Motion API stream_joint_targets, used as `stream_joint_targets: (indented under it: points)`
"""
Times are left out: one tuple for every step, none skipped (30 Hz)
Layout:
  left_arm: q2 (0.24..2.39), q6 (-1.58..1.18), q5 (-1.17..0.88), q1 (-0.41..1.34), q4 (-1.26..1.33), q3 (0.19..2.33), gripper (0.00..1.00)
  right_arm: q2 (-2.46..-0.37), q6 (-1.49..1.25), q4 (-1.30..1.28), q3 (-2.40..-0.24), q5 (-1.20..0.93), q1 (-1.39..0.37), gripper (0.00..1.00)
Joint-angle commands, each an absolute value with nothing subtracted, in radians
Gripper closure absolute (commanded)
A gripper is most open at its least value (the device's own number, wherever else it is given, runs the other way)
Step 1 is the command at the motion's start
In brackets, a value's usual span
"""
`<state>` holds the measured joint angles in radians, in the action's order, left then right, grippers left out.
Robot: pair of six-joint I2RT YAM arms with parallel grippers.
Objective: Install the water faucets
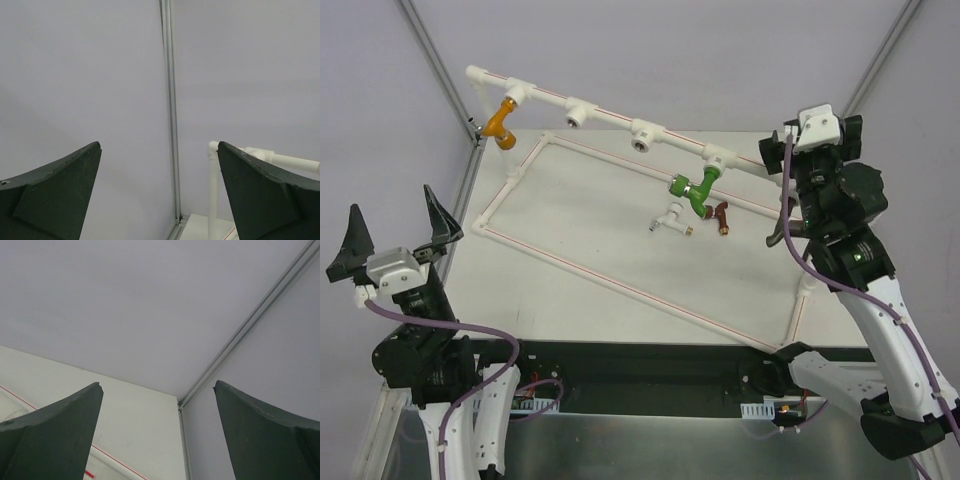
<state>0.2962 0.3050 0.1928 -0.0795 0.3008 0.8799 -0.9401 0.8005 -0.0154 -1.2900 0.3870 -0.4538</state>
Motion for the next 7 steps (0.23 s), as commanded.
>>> stream_joint_targets:
  points:
    - [0.253,0.341,0.213,-0.083,0.319,0.862,0.01,-0.991,0.782,0.051,-1.344,0.350,-0.448,0.04]
    - [0.247,0.342,0.209,-0.084,0.319,0.855,0.01,-0.996,0.787,0.051,-1.348,0.336,-0.446,0.04]
    - [0.244,0.342,0.206,-0.084,0.319,0.853,0.01,-0.999,0.791,0.049,-1.353,0.331,-0.446,0.04]
    - [0.244,0.342,0.203,-0.084,0.319,0.851,0.01,-1.005,0.793,0.045,-1.358,0.327,-0.448,0.04]
    - [0.244,0.347,0.199,-0.084,0.319,0.853,0.01,-1.009,0.798,0.040,-1.362,0.310,-0.448,0.04]
    - [0.248,0.348,0.198,-0.084,0.319,0.854,0.01,-1.009,0.799,0.032,-1.365,0.299,-0.446,0.04]
    - [0.250,0.350,0.193,-0.083,0.321,0.854,0.01,-1.017,0.801,0.011,-1.379,0.285,-0.446,0.04]
